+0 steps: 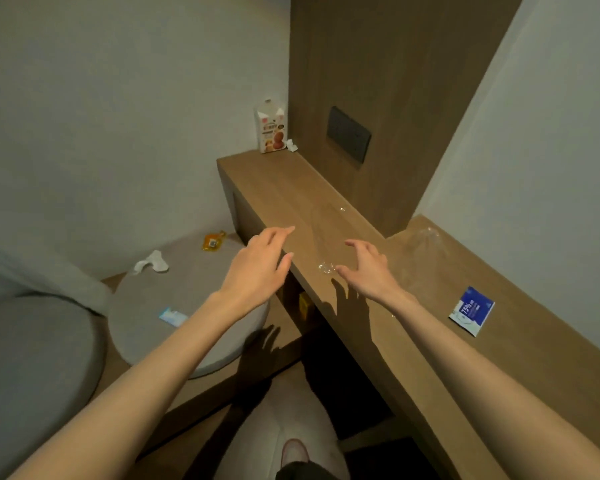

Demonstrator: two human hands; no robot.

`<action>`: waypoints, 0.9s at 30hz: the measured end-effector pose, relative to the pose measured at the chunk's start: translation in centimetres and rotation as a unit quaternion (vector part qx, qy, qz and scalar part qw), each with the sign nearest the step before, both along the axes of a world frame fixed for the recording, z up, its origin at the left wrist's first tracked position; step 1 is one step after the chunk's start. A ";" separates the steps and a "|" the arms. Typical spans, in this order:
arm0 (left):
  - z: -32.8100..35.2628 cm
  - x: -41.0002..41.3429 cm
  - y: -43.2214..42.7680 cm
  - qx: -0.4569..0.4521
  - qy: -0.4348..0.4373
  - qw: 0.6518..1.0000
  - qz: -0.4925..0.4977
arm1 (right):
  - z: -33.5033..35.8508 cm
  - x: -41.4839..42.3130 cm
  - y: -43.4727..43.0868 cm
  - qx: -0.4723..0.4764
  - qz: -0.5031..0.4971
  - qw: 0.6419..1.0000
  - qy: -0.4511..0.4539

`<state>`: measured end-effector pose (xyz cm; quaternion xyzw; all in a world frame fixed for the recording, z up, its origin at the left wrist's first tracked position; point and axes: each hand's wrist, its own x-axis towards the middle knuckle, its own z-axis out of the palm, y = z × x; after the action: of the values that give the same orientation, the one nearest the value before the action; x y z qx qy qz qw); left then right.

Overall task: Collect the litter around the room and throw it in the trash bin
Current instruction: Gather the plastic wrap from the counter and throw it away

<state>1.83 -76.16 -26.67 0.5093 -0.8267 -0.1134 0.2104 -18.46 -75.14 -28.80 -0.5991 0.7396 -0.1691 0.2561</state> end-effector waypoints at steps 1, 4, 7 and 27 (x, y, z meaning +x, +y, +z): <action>-0.5 -0.8 -1.8 0.012 -0.005 1.000 -0.009 | -0.7 -0.4 -1.7 0.015 -0.009 1.000 -0.002; -2.4 -2.7 -6.7 0.052 -0.034 0.997 -0.035 | -3.0 -1.4 -6.1 0.060 -0.037 0.997 -0.023; -4.5 -4.2 -11.2 0.083 -0.069 0.992 -0.065 | -5.9 -1.9 -9.5 0.097 -0.059 0.993 -0.020; -18.3 -14.1 -27.7 0.191 -0.281 0.907 -0.248 | -13.4 -5.8 -12.2 0.092 -0.099 0.990 0.044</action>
<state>-12.29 -103.90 -44.94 0.3287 -0.9138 -0.1698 -0.1674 -24.24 -87.38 -42.24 -0.5034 0.8182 -0.0988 0.2595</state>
